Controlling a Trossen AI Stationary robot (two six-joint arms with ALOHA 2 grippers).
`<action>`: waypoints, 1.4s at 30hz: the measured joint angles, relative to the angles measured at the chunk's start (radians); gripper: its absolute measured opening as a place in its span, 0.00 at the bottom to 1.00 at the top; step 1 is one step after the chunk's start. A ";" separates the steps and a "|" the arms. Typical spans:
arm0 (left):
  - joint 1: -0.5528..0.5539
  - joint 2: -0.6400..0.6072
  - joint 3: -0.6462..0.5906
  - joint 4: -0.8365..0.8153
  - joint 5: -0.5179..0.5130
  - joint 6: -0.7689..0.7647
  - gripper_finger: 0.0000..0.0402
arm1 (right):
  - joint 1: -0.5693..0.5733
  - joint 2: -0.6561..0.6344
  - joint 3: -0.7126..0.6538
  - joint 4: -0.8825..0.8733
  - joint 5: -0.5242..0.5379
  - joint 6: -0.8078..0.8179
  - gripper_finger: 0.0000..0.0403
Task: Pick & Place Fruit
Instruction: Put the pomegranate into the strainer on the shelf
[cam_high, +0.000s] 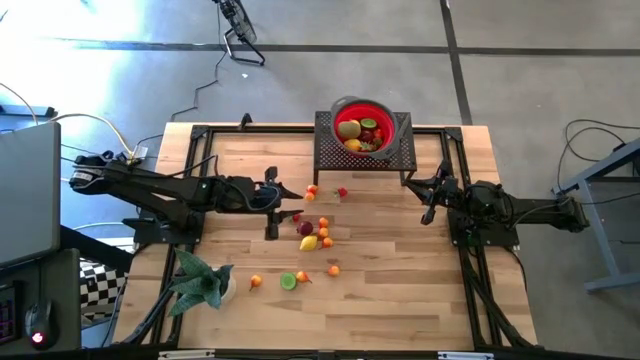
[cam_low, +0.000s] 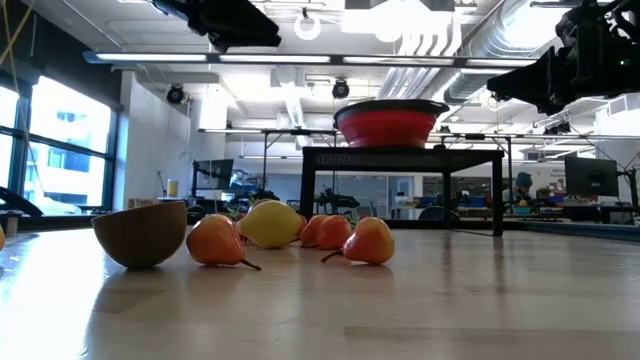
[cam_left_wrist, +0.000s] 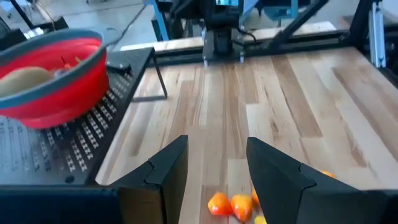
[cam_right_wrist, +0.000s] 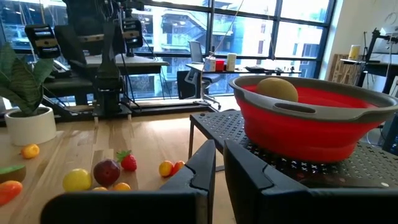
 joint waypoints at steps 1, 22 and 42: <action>0.000 -0.001 0.000 -0.001 0.000 0.000 0.40 | 0.000 0.000 0.000 0.000 0.000 0.000 0.07; 0.000 0.124 0.014 -0.008 0.011 0.105 0.75 | 0.000 0.000 0.000 -0.001 -0.004 0.001 0.07; 0.187 0.114 0.017 0.022 0.129 -0.011 0.80 | 0.000 0.000 0.000 -0.016 -0.004 0.000 0.07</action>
